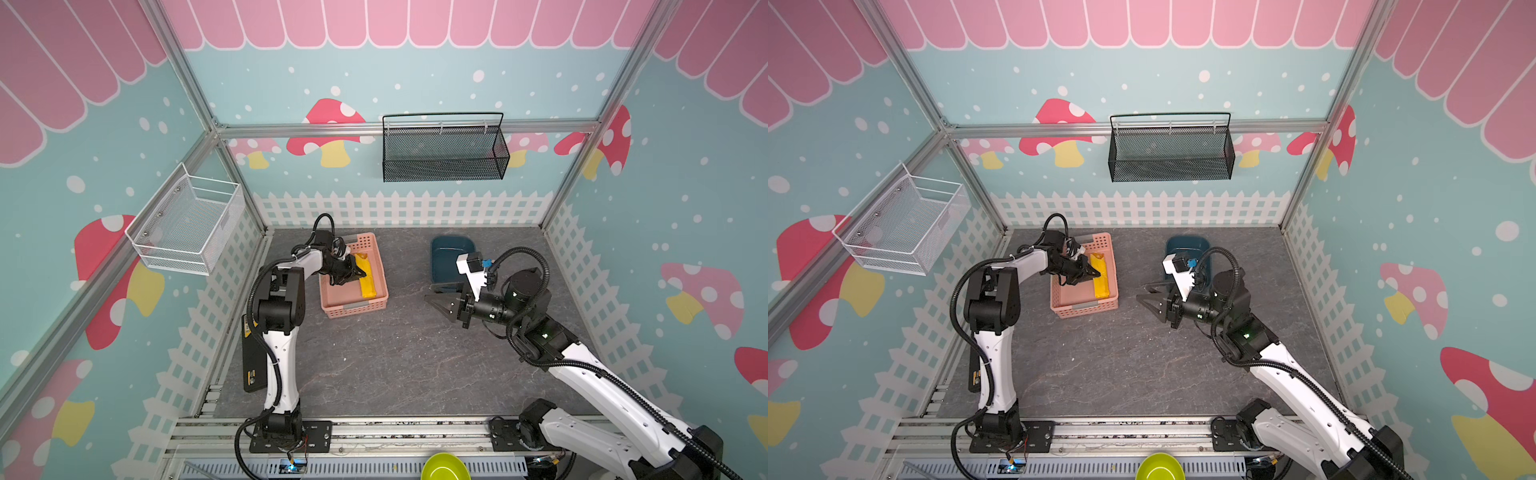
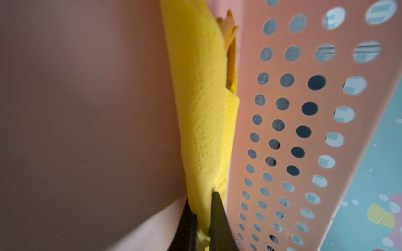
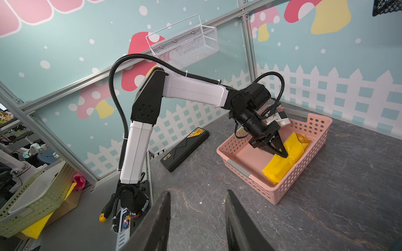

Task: Place the utensils on the paper napkin and roll it up
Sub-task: 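Lower the napkin roll into the pink basket and open the left gripper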

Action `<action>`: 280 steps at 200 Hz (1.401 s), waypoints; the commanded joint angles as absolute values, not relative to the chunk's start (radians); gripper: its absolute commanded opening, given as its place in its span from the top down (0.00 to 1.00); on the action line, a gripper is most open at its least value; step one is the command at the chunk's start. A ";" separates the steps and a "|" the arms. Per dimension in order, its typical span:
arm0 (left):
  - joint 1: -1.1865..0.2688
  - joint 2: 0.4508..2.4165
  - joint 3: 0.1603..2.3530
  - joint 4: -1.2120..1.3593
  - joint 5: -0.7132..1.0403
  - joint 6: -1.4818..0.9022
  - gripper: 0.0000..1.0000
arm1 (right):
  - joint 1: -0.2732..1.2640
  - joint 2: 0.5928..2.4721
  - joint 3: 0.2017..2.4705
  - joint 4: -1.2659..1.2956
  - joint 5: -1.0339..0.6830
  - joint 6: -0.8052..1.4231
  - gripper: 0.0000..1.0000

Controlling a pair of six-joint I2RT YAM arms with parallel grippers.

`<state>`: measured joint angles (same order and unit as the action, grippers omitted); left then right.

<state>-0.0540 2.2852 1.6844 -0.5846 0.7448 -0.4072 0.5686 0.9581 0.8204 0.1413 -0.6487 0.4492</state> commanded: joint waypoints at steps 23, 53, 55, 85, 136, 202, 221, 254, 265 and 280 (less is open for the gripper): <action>-0.057 2.335 1.732 -0.663 0.675 -0.374 0.96 | 0.563 0.956 0.825 0.152 -0.662 0.431 0.58; -0.057 2.344 1.742 -0.686 0.648 -0.371 0.92 | 0.562 0.954 0.827 0.153 -0.665 0.431 0.58; -0.057 2.344 1.743 -0.687 0.648 -0.370 0.92 | 0.563 0.954 0.827 0.153 -0.664 0.431 0.57; -0.057 2.342 1.751 -0.702 0.624 -0.368 0.82 | 0.563 0.951 0.827 0.151 -0.666 0.432 0.57; -0.056 2.335 1.755 -0.718 0.583 -0.367 0.67 | 0.562 0.939 0.826 0.149 -0.664 0.434 0.57; -0.056 2.302 1.756 -0.732 0.521 -0.364 0.56 | 0.562 0.934 0.830 0.148 -0.662 0.436 0.57; -0.057 2.285 1.759 -0.734 0.514 -0.364 0.54 | 0.562 0.934 0.833 0.147 -0.663 0.437 0.57; -0.057 2.253 1.763 -0.735 0.512 -0.367 0.49 | 0.563 0.931 0.842 0.145 -0.664 0.437 0.57; -0.058 2.239 1.764 -0.736 0.507 -0.367 0.48 | 0.563 0.930 0.846 0.141 -0.662 0.436 0.57; -0.057 2.219 1.762 -0.739 0.502 -0.365 0.46 | 0.562 0.930 0.851 0.133 -0.657 0.432 0.57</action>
<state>-0.0574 2.2738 1.7569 -0.6983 0.5564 -0.3855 0.5686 0.9463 0.8204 0.1410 -0.6491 0.4492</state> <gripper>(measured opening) 0.531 0.427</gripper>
